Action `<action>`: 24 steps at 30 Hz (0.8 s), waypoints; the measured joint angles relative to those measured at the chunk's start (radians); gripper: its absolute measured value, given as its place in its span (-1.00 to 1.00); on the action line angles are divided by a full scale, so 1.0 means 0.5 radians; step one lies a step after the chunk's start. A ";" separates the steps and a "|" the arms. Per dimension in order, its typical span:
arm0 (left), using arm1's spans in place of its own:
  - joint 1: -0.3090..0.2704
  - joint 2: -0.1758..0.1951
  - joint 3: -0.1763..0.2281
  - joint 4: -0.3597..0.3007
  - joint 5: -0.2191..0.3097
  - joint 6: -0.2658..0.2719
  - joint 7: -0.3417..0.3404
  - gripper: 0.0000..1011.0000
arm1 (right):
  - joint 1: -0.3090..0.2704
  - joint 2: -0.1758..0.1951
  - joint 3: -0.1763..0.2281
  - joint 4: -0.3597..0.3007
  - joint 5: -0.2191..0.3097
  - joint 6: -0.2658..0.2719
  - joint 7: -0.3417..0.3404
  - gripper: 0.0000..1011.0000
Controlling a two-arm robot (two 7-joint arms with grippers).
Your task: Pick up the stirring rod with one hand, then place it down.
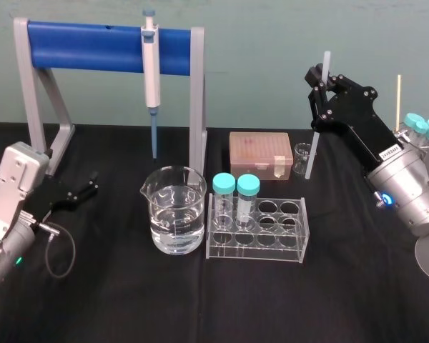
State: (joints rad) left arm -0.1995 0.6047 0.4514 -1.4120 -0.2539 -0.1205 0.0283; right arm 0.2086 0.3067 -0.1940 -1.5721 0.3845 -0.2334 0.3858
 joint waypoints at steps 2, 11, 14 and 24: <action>0.000 0.000 0.000 0.000 0.000 0.000 0.000 0.98 | -0.001 0.000 0.001 0.000 -0.001 0.001 0.000 -0.87; 0.000 0.000 0.000 0.000 0.000 0.000 0.000 0.98 | -0.006 0.000 0.003 -0.008 -0.006 0.006 0.000 -0.87; 0.000 0.000 0.000 0.000 0.000 0.000 0.000 0.98 | -0.006 -0.001 0.003 -0.010 -0.008 0.007 0.000 -0.87; 0.000 0.000 0.000 0.000 0.000 0.000 0.000 0.98 | -0.007 -0.001 0.004 -0.013 -0.009 0.010 -0.002 -0.87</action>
State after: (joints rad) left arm -0.1995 0.6047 0.4514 -1.4120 -0.2539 -0.1206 0.0283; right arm 0.2049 0.3062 -0.1918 -1.5787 0.3798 -0.2283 0.3846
